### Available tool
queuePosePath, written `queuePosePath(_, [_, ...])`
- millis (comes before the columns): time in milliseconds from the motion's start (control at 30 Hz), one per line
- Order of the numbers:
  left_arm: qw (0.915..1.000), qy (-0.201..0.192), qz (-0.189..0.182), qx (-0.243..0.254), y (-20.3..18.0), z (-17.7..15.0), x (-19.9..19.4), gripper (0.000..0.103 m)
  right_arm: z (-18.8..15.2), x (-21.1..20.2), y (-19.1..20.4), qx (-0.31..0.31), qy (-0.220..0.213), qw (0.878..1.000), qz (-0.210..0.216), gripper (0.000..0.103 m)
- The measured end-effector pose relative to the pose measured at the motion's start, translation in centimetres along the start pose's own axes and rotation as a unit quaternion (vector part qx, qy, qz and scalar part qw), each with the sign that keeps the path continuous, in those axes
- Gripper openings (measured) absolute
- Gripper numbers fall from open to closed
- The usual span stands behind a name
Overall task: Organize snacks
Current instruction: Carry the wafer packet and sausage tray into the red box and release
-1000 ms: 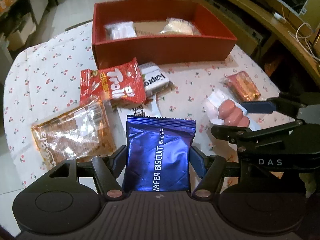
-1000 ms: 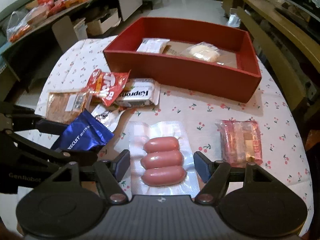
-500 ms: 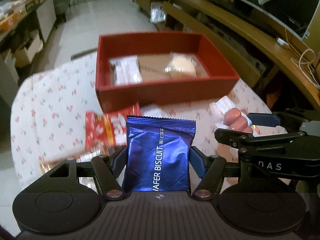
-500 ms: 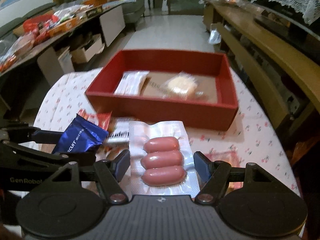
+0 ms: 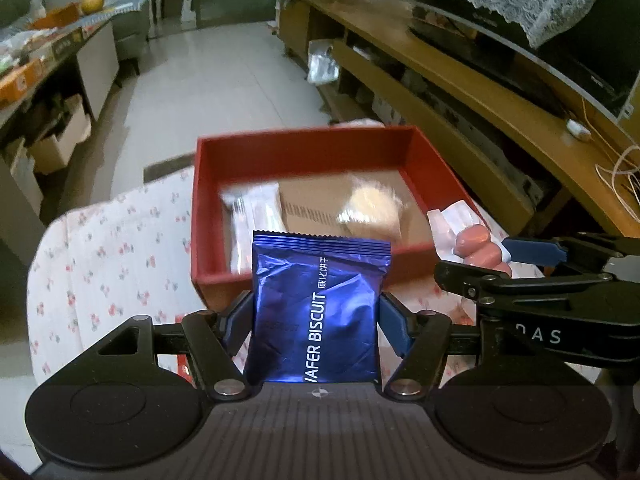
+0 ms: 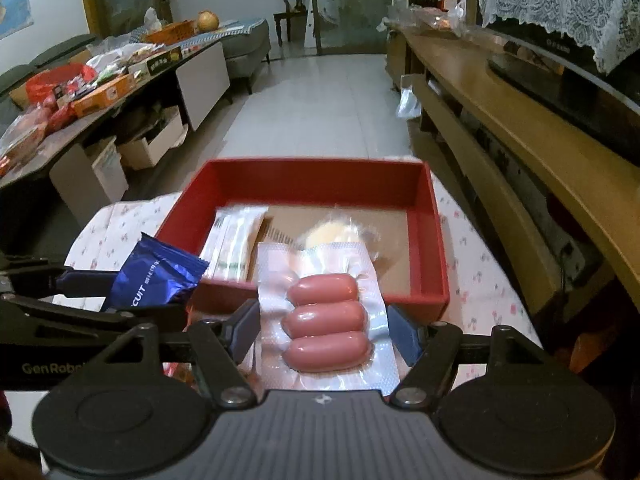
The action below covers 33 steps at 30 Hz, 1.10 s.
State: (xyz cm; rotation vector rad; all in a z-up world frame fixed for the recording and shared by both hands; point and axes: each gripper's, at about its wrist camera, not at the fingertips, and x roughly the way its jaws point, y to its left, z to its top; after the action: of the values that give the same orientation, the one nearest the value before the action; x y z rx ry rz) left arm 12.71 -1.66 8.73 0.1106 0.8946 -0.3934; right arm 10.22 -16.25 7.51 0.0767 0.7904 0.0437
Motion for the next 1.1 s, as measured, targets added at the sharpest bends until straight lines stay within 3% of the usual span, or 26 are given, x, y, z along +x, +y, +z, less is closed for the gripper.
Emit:
queuePosePath(500, [0.9996,-0.011,0.023,-0.01,0.8,4.8,4.0,0.071,4.9,5.1,-1.8,0.01,0.001,1.0,-0.013,0.086])
queuePosePath(1100, [0.9983,0.015,0.05,-0.026,1.7,6.2,8.8,0.071,6.2,11.1,-2.4,0.01,0.031,0.999,-0.017,0.086])
